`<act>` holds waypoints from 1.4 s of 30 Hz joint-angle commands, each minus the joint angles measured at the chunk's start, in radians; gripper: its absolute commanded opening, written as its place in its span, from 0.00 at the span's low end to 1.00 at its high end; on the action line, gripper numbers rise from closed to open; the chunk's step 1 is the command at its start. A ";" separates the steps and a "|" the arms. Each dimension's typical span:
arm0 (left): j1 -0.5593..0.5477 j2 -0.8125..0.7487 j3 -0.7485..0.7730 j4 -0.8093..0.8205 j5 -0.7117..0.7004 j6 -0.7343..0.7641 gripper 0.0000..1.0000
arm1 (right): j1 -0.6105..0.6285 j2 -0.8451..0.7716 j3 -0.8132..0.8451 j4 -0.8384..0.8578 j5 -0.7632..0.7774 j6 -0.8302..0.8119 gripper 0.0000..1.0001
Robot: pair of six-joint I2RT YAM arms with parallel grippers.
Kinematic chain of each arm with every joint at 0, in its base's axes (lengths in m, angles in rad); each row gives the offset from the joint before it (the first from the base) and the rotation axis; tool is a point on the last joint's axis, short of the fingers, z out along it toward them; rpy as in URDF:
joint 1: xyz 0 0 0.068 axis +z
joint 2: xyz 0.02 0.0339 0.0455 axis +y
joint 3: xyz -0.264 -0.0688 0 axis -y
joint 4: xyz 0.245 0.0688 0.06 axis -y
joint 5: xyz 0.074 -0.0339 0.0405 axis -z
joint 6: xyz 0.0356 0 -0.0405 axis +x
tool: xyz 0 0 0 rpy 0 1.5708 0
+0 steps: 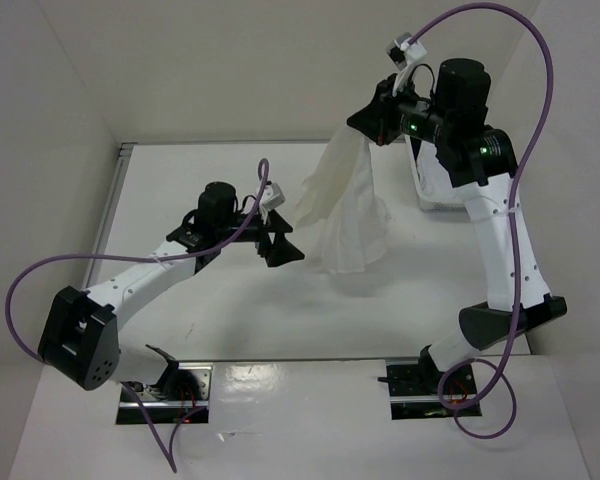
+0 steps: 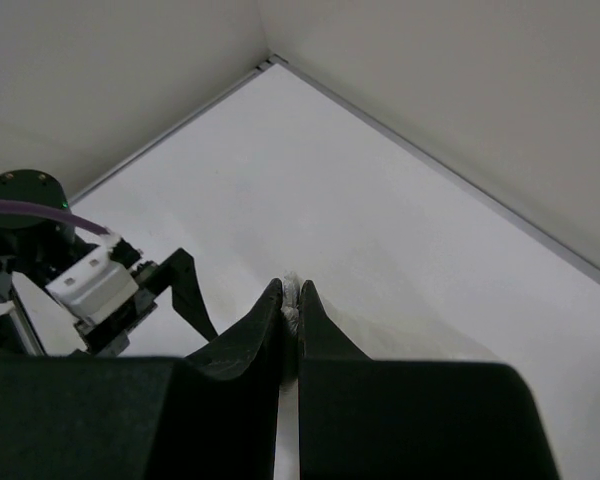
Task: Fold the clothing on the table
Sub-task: Flatten the skirt out
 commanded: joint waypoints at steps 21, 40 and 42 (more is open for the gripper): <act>-0.004 0.042 0.062 0.076 -0.206 -0.050 1.00 | -0.004 -0.024 0.079 0.041 -0.066 0.030 0.00; -0.024 0.089 0.139 0.029 -0.140 -0.075 0.75 | -0.004 -0.015 0.070 0.050 -0.056 0.040 0.00; -0.024 0.089 0.148 0.020 -0.140 -0.063 0.67 | -0.004 -0.015 0.070 0.050 -0.056 0.040 0.00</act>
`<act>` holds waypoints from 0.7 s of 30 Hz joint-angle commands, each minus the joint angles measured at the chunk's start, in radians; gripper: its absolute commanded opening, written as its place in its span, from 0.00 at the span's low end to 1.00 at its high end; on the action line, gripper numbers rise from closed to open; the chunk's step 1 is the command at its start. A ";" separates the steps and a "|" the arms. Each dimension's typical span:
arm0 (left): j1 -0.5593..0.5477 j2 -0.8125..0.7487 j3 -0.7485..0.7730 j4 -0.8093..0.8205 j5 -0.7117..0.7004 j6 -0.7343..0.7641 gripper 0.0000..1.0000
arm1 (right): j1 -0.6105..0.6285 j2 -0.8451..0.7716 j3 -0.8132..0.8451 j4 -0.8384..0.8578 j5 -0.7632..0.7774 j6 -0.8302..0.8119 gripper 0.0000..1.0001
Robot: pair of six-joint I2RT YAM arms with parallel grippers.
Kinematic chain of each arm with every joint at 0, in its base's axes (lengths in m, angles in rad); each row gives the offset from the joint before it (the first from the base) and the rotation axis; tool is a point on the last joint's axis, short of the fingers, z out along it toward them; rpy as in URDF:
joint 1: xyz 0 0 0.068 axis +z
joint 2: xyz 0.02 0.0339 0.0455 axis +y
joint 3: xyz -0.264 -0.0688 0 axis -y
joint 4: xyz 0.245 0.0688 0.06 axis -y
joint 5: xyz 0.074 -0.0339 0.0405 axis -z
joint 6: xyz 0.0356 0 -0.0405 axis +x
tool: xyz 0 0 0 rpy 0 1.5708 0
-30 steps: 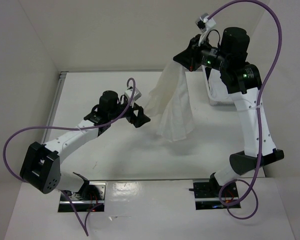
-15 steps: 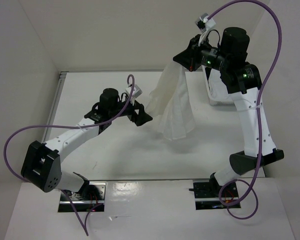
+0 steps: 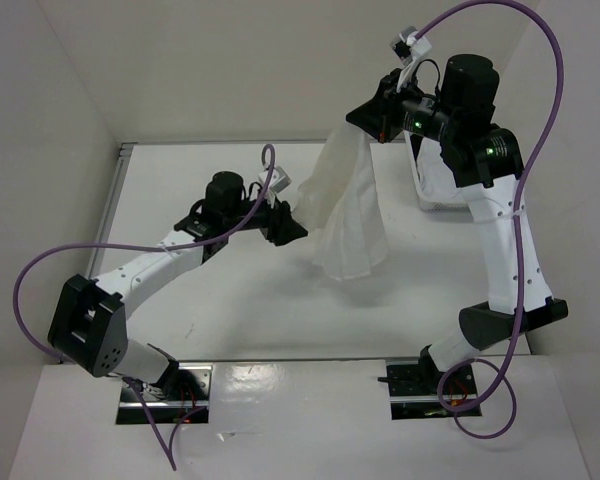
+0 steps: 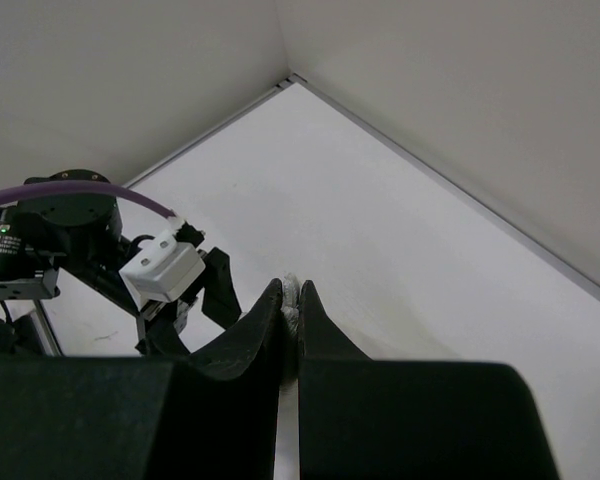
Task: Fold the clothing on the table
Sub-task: Flatten the skirt out
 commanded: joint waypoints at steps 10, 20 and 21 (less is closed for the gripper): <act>-0.014 0.006 0.087 -0.037 0.022 0.042 0.37 | -0.005 -0.015 0.012 0.054 -0.003 0.010 0.00; -0.014 -0.063 0.151 -0.154 -0.207 0.116 0.00 | -0.005 -0.087 -0.080 0.072 0.085 -0.021 0.00; -0.014 -0.081 0.160 -0.163 -0.219 0.116 0.00 | -0.005 -0.087 -0.091 0.072 0.097 -0.030 0.00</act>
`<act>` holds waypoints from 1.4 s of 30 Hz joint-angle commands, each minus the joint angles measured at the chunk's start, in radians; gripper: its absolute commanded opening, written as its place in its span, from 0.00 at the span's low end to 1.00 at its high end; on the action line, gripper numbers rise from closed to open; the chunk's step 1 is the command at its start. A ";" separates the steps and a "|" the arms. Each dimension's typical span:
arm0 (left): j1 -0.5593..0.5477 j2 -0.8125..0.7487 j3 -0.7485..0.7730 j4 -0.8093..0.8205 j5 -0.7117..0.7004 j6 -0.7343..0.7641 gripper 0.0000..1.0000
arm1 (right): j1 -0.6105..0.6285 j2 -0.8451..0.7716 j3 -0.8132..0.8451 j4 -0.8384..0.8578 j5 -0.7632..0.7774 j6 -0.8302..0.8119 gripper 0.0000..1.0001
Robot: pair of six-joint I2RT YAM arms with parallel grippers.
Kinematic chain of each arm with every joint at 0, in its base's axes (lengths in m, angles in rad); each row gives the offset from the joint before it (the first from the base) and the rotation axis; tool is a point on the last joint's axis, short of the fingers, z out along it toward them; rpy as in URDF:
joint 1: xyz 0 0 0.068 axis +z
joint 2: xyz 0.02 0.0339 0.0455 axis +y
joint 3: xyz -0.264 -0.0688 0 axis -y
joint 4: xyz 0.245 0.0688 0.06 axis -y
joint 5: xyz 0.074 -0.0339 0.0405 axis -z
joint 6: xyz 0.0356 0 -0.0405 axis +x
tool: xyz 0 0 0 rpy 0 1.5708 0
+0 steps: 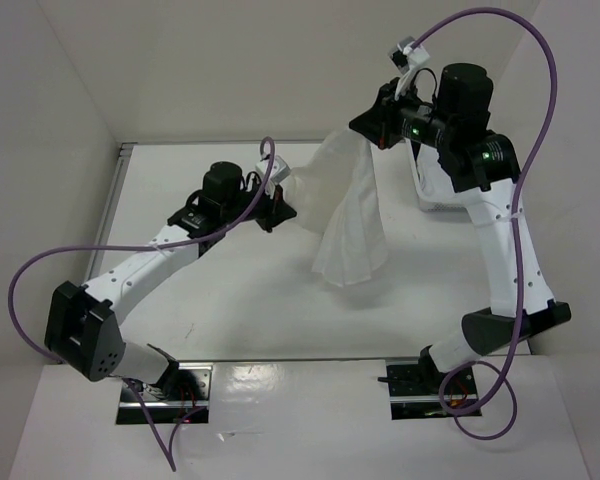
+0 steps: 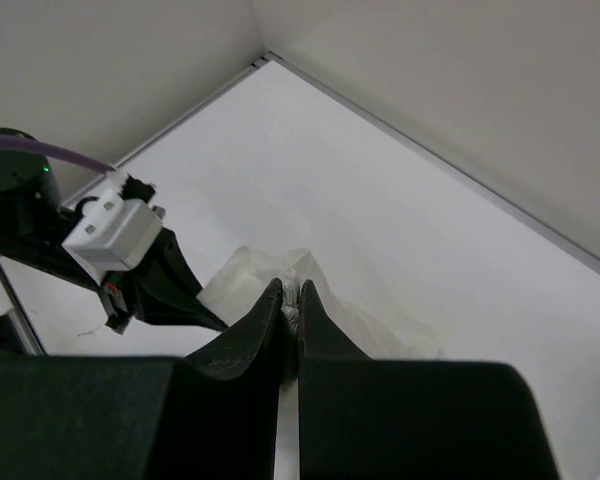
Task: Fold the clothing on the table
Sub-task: Flatten the skirt out
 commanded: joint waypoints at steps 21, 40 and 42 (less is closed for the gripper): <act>0.157 -0.238 0.182 -0.190 -0.194 0.206 0.06 | -0.005 -0.274 -0.299 0.113 0.207 -0.128 0.00; 0.195 -0.306 0.093 -0.205 0.079 0.242 0.00 | -0.005 -0.294 -0.330 0.131 0.198 -0.128 0.00; 0.195 -0.316 0.122 -0.234 0.052 0.256 0.00 | -0.005 -0.294 -0.330 0.131 0.198 -0.128 0.00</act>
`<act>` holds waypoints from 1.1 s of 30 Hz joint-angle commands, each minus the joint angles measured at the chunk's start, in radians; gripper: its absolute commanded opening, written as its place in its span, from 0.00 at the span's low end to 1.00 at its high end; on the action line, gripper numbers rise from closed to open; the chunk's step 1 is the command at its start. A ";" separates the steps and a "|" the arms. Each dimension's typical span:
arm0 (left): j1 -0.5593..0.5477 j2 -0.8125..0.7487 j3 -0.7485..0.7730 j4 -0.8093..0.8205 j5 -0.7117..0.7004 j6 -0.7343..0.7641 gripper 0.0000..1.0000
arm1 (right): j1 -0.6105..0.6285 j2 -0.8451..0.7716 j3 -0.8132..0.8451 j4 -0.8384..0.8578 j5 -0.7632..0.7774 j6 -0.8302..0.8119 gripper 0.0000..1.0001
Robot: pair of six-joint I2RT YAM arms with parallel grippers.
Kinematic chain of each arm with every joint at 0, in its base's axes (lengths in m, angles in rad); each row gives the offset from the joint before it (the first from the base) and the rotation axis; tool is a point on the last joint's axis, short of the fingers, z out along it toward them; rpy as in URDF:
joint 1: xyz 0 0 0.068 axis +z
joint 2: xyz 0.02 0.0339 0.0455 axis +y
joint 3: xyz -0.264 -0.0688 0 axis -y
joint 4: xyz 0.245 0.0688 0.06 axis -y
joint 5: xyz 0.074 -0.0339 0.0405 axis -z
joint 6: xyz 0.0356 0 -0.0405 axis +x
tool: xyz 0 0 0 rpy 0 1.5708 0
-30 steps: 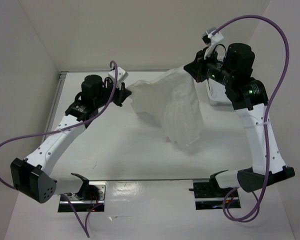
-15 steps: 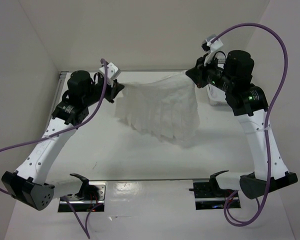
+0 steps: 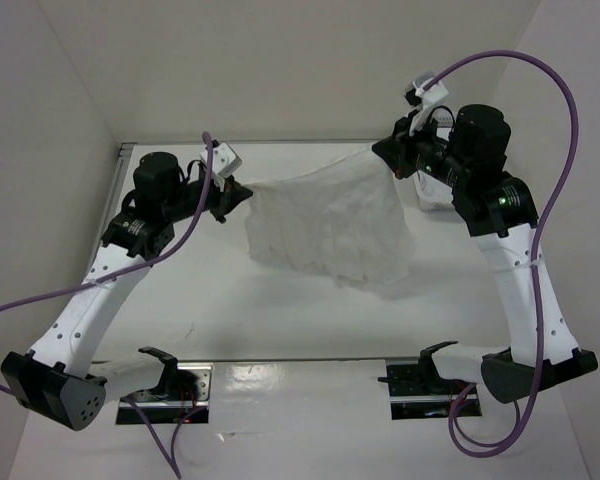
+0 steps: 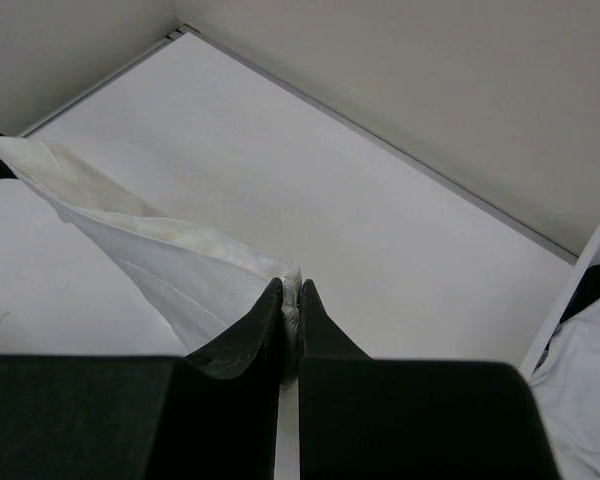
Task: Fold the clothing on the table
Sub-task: Flatten the skirt out
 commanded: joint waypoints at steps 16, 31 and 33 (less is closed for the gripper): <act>0.008 -0.166 0.176 -0.215 0.020 0.214 0.00 | -0.005 -0.110 -0.007 0.025 -0.027 -0.047 0.00; 0.008 -0.382 0.188 -0.732 0.325 0.516 0.00 | -0.005 -0.217 -0.040 -0.383 -0.455 -0.323 0.00; 0.008 -0.382 0.188 -0.769 0.357 0.530 0.00 | -0.005 -0.207 -0.050 -0.383 -0.475 -0.333 0.00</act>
